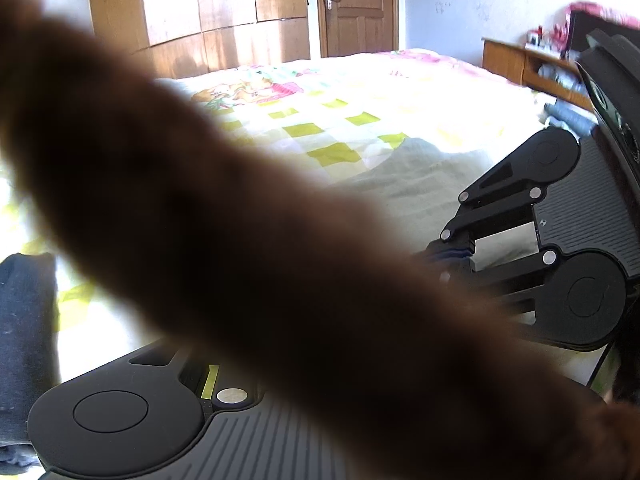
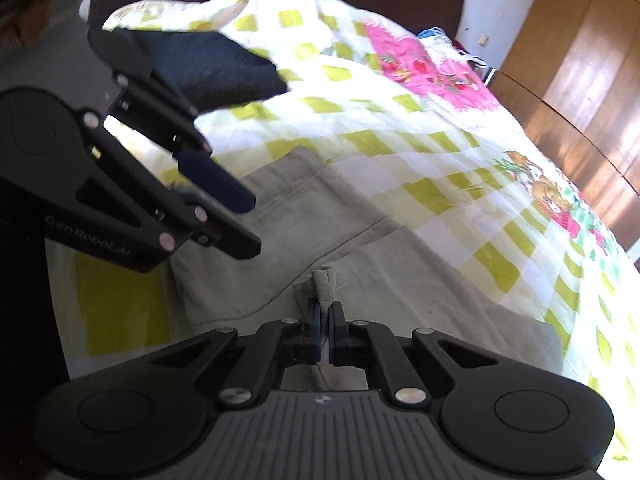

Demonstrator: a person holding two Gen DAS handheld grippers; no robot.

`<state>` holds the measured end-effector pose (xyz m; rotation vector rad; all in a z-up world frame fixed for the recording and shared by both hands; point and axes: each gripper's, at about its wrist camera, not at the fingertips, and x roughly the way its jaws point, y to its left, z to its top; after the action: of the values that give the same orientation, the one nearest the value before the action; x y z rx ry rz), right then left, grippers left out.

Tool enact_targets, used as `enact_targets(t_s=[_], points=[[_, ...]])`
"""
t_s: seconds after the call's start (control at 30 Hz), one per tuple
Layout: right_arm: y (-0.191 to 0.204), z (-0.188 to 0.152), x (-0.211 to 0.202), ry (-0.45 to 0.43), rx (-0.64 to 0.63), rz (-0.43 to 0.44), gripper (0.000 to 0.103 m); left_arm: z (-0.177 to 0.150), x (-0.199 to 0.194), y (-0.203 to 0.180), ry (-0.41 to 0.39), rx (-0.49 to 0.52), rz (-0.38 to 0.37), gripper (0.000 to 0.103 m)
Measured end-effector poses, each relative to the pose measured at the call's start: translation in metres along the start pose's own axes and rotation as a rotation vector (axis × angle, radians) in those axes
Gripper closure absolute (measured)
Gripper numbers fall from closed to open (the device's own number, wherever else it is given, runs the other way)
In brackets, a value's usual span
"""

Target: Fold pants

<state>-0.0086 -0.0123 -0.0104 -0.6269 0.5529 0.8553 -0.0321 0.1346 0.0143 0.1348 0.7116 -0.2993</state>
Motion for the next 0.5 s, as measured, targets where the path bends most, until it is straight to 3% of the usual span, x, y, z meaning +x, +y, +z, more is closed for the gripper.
enact_targets(t_s=[0.07, 0.17, 0.3, 0.4, 0.5], points=[[0.000, 0.000, -0.006, -0.019, 0.001, -0.002, 0.083, 0.006, -0.001, 0.005, -0.018, -0.039, -0.044, 0.076], [-0.001, -0.003, -0.011, -0.039, 0.006, 0.000, 0.083, 0.016, 0.006, 0.015, -0.015, -0.119, -0.127, 0.066], [-0.003, -0.010, -0.022, -0.066, 0.017, -0.007, 0.083, 0.023, 0.024, 0.022, 0.035, -0.212, -0.220, 0.065], [-0.007, -0.019, -0.026, -0.067, 0.038, -0.007, 0.083, 0.027, 0.030, 0.034, 0.049, -0.331, -0.340, 0.064], [-0.009, -0.024, -0.029, -0.075, 0.052, -0.008, 0.083, 0.035, 0.035, 0.042, 0.047, -0.361, -0.358, 0.053]])
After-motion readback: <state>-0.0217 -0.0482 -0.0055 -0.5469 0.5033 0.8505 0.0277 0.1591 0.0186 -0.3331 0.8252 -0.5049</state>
